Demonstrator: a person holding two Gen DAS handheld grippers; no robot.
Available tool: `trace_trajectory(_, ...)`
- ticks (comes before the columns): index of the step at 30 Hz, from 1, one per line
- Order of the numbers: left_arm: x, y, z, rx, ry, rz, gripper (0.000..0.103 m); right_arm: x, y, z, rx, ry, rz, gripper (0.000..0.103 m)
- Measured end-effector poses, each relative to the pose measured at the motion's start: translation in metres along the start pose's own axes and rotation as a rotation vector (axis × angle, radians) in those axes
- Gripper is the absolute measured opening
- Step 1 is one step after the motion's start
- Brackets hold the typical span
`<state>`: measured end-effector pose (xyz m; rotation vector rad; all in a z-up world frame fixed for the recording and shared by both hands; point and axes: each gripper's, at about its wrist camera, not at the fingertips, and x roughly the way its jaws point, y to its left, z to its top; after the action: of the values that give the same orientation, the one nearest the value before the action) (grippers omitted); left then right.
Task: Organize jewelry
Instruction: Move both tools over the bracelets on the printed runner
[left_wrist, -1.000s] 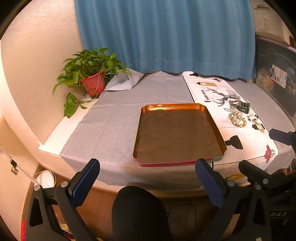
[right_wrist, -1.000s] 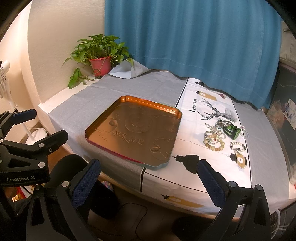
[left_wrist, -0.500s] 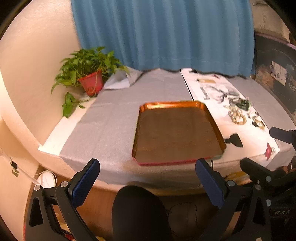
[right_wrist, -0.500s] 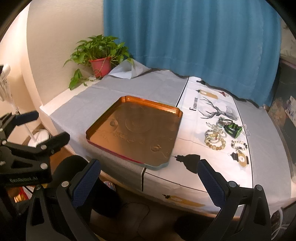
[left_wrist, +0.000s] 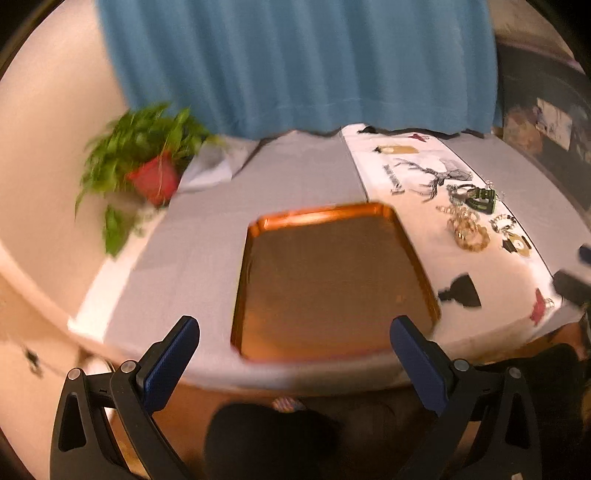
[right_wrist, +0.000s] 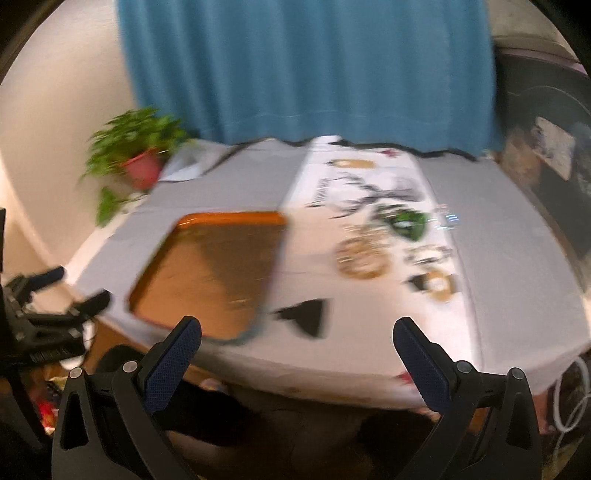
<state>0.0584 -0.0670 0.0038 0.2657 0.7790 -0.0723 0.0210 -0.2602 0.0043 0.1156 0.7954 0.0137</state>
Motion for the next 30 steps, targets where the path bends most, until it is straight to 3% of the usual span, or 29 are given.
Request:
trace_trajectory(2, 0.006, -0.011, 0.019, 0.011, -0.027, -0.006, 0.103, 0.0, -0.03, 0.01, 0.01, -0.029, -0.083, 0.103)
trace_trajectory(5, 0.024, -0.03, 0.041, 0.007, -0.016, -0.089, 0.103, 0.009, -0.074, 0.018, 0.035, -0.056, -0.192, 0.103)
trace_trajectory(8, 0.048, -0.054, 0.05, 0.025, 0.034, -0.126, 0.103, 0.031, -0.109, 0.016, 0.091, -0.023, -0.218, 0.103)
trace_trajectory(15, 0.08, -0.107, 0.06, 0.103, 0.083, -0.197, 0.103, 0.074, -0.155, 0.007, 0.143, 0.042, -0.196, 0.103)
trace_trajectory(25, 0.125, -0.167, 0.095, 0.15, 0.124, -0.322, 0.103, 0.116, -0.172, 0.003, 0.133, 0.102, -0.187, 0.103)
trace_trajectory(30, 0.156, -0.187, 0.111, 0.18, 0.162, -0.331, 0.103, 0.138, -0.184, 0.015, 0.126, 0.113, -0.199, 0.103)
